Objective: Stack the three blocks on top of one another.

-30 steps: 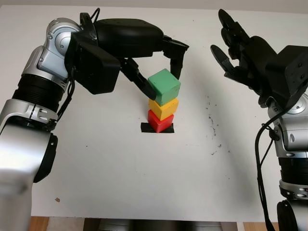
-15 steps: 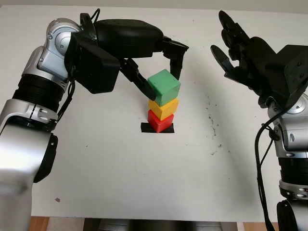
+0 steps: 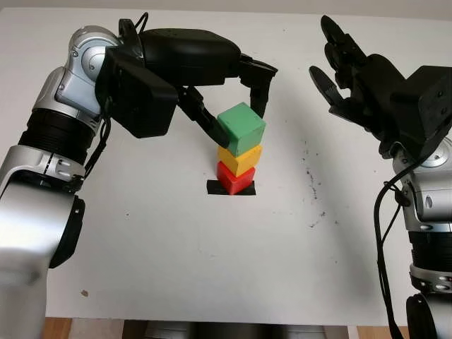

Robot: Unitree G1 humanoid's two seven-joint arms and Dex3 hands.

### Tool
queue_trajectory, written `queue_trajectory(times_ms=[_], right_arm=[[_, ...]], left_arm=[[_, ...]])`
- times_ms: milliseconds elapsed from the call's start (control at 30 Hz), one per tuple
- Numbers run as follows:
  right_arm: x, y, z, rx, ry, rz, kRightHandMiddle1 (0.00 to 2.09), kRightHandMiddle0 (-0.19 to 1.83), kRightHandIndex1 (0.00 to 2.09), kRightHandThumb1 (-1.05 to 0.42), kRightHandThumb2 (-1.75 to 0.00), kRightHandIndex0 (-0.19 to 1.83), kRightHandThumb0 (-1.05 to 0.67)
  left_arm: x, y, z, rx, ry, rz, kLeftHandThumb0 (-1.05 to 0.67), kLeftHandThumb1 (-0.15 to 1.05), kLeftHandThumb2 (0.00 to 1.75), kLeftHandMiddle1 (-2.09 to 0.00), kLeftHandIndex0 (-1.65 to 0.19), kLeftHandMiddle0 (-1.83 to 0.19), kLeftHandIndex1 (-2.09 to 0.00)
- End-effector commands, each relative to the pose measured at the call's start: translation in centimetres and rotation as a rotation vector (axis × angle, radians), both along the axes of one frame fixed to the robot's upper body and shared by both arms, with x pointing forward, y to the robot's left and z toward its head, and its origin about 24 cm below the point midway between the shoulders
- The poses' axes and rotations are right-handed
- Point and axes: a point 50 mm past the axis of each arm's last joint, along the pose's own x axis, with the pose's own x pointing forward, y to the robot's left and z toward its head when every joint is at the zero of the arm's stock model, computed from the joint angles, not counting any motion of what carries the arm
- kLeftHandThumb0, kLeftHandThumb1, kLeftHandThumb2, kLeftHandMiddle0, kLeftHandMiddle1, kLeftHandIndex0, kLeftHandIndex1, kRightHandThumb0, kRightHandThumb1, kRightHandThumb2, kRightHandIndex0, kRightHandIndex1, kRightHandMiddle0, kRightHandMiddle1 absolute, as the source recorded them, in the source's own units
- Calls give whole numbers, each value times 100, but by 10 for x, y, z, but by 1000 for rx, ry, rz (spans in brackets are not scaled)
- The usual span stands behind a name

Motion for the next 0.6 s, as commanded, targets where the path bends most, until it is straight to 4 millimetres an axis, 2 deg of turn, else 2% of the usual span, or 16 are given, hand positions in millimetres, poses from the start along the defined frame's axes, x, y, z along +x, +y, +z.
queue_trajectory(times_ms=[0, 433, 567], right_arm=[[-3, 1, 2, 4, -16, 7, 0, 0, 6, -105, -50, -10, -65], [-3, 1, 1, 10, 5, 4, 0, -2, 5, -105, -50, -12, -65], [-3, 1, 1, 12, 5, 6, 1, -2, 5, -105, -49, -12, -65]], left_arm=[[-2, -4, 4, -16, -10, -22, -48, 105, 15, -6, -29, -11, -153], [-2, -4, 4, -19, -7, -5, -49, 105, 16, -5, -25, -11, -159], [-2, -4, 3, -7, -2, 14, -59, 103, 10, -5, -26, -10, -153]])
